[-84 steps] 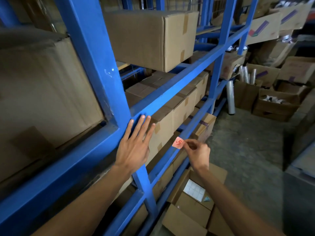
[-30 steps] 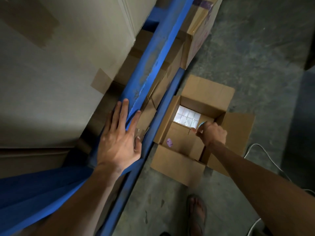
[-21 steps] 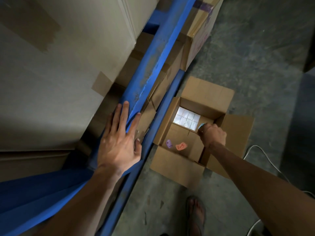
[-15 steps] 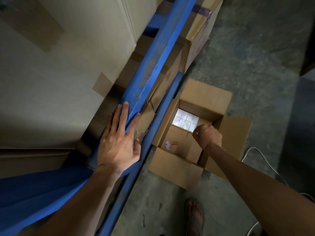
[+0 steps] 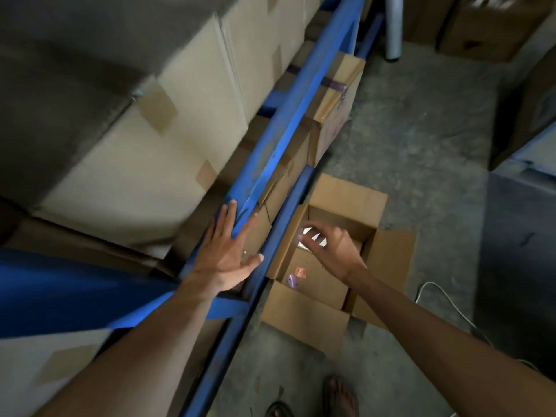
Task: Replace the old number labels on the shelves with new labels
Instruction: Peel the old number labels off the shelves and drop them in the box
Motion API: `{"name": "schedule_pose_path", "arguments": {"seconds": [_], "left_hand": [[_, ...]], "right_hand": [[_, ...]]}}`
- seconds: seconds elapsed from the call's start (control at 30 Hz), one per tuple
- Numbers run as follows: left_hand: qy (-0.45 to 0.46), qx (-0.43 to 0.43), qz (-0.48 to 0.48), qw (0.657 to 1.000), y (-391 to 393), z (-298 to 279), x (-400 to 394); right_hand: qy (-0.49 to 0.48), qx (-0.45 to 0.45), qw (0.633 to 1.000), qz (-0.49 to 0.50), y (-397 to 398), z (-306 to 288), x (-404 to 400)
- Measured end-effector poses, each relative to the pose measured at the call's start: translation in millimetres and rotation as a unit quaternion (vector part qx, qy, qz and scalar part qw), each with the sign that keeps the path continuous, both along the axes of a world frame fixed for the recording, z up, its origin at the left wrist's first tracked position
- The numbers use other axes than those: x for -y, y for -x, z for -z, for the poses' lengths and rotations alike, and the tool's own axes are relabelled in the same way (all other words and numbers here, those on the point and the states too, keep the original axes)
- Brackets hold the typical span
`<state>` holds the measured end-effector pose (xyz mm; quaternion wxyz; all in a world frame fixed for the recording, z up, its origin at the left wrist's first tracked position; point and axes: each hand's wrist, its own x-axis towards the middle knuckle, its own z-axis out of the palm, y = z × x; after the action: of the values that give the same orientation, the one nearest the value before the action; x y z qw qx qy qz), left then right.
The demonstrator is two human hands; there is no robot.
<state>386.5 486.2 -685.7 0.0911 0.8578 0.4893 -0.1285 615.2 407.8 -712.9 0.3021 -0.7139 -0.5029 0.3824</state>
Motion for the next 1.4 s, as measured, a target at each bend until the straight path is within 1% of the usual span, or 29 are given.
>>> {"name": "schedule_pose_path", "arguments": {"seconds": [0.03,0.1,0.27,0.3,0.47,0.53,0.67,0.83,0.97,1.0,1.1,1.2,1.27,1.33,1.4], "left_hand": [[0.003,0.002,0.000,1.000,-2,-9,5],[-0.026,0.013,-0.003,1.000,-7,-43,14],[-0.099,0.114,-0.048,0.987,-31,-142,36],[-0.106,0.128,-0.051,0.985,-34,-155,39],[-0.155,0.210,-0.012,0.965,-40,-263,57],[-0.197,0.229,-0.010,0.953,-40,-308,62],[-0.299,0.272,-0.010,0.914,-33,-392,77],[-0.400,0.305,-0.026,0.864,-14,-470,91],[-0.505,0.328,-0.016,0.798,9,-530,103],[-0.531,0.330,-0.014,0.781,18,-546,105],[-0.590,0.307,-0.018,0.746,36,-581,113],[-0.634,0.271,-0.032,0.723,50,-614,118],[-0.656,0.250,-0.034,0.712,56,-633,117],[-0.673,0.213,-0.042,0.707,62,-652,113],[-0.676,0.176,-0.062,0.713,67,-666,104]], "right_hand": [[-0.013,-0.007,1.000,-0.010,1,-16,1],[-0.049,-0.018,0.998,-0.022,2,-61,1],[-0.149,-0.028,0.988,0.006,6,-166,4],[-0.157,-0.030,0.987,0.007,8,-178,4],[-0.249,-0.045,0.967,0.005,14,-288,10],[-0.279,-0.050,0.959,0.006,18,-331,11],[-0.349,-0.067,0.935,-0.011,31,-413,19],[-0.414,-0.088,0.905,-0.045,54,-483,24],[-0.462,-0.104,0.878,-0.064,77,-537,26],[-0.474,-0.114,0.870,-0.077,85,-552,25],[-0.498,-0.141,0.849,-0.111,104,-588,24],[-0.524,-0.159,0.829,-0.118,122,-629,19],[-0.542,-0.156,0.818,-0.116,132,-659,14],[-0.554,-0.156,0.810,-0.110,140,-690,9],[-0.570,-0.147,0.802,-0.101,145,-719,1]]}}
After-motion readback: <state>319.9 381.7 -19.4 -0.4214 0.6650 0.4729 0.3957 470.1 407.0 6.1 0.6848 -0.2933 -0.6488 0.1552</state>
